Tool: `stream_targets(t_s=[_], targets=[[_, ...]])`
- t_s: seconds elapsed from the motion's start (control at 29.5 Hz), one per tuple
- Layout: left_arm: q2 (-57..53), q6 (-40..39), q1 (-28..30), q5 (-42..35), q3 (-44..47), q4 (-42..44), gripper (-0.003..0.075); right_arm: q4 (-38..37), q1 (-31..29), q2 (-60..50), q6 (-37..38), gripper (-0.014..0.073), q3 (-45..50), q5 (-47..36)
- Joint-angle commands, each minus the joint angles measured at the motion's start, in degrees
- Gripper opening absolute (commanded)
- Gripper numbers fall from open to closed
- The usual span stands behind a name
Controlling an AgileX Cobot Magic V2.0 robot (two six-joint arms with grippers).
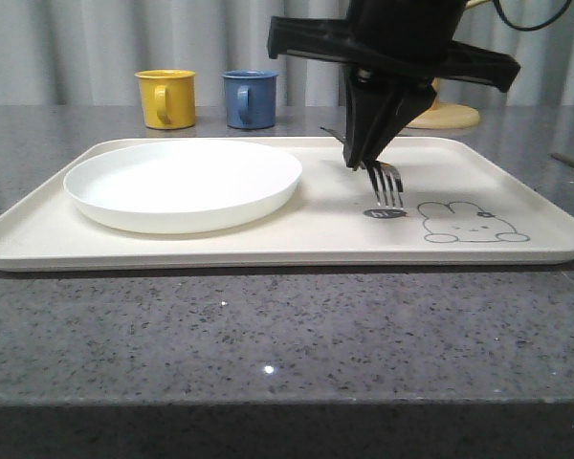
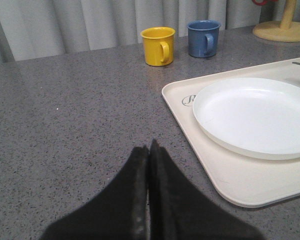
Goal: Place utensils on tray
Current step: 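Lower the fork onto the tray beside the plate and release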
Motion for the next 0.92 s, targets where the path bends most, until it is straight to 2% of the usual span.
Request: stream_targets(t_s=[0.0, 0.14, 0.27, 0.37, 0.51, 0.64, 0.75, 0.88], targets=[[0.45, -0.72, -0.44, -4.69, -1.67, -0.82, -0.0018, -1.53, -0.04, -1.17, 2.96, -0.0015, -1.97, -3.81], [0.45, -0.72, -0.44, -4.69, -1.67, -0.82, -0.0018, -2.62, -0.04, 0.85, 6.25, -0.0015, -2.01, -4.43], [0.45, -0.72, -0.44, -4.69, -1.67, -0.82, -0.0018, -2.69, -0.04, 1.69, 6.41, -0.0004, -2.01, -4.38], [0.45, -0.72, -0.44, -4.69, -1.67, -0.82, -0.0018, -2.69, -0.04, 1.69, 6.41, 0.0067, -2.01, -4.13], [0.45, -0.72, -0.44, -4.69, -1.67, -0.82, -0.0018, -2.14, -0.04, 1.69, 6.41, 0.0213, -2.01, -4.01], [0.45, -0.72, -0.44, -4.69, -1.67, -0.82, -0.0018, -1.53, -0.10, 1.10, 6.41, 0.0307, -2.90, -3.41], [0.45, -0.72, -0.44, -4.69, -1.67, -0.82, -0.0018, -2.05, -0.59, -0.72, 6.41, 0.0340, -4.23, -0.91], [0.45, -0.72, -0.44, -4.69, -1.67, -0.82, -0.0018, -3.07, -3.83, -5.24, 3.91, 0.0341, -4.72, 2.15]])
